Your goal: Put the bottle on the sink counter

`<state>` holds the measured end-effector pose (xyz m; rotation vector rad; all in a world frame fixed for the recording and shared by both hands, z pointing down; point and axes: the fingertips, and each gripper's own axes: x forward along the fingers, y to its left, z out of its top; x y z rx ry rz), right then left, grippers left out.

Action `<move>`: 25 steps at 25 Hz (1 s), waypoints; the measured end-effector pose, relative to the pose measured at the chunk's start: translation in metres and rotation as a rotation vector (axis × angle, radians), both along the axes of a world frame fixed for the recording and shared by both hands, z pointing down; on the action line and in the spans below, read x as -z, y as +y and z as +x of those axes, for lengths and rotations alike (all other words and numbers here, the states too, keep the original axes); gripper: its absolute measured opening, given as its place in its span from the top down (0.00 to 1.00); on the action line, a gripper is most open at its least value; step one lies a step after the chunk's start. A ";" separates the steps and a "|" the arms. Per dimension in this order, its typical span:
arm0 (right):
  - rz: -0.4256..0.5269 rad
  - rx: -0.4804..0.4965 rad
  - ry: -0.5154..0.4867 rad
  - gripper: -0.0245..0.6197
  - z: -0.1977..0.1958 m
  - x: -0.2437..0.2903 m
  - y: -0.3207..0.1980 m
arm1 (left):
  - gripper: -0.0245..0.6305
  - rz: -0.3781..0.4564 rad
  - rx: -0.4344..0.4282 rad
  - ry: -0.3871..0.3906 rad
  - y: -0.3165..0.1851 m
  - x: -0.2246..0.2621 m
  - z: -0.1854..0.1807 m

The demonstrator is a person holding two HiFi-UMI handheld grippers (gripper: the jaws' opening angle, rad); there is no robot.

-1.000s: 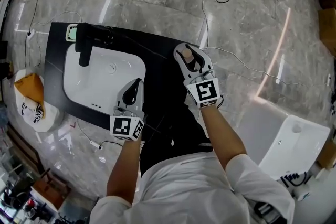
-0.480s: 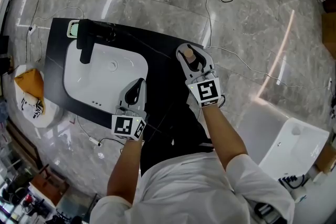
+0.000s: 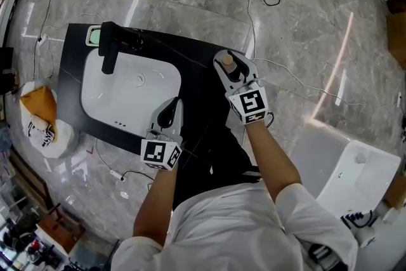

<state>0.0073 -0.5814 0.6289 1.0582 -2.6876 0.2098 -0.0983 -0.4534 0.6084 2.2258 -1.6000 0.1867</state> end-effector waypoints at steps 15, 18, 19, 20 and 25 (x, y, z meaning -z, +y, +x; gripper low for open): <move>0.151 -0.180 -0.020 0.77 0.031 0.139 0.115 | 0.94 0.183 -0.116 0.053 0.086 0.107 -0.026; 0.213 -0.205 -0.063 0.81 0.028 0.186 0.166 | 0.94 0.198 -0.182 0.071 0.118 0.124 -0.028; 0.231 -0.210 -0.072 0.83 0.027 0.199 0.185 | 0.94 0.204 -0.199 0.075 0.130 0.130 -0.029; 0.245 -0.212 -0.080 0.84 0.025 0.211 0.203 | 0.94 0.212 -0.215 0.077 0.143 0.134 -0.031; 0.265 -0.219 -0.124 0.89 0.017 0.245 0.292 | 0.94 0.238 -0.272 0.081 0.203 0.148 -0.039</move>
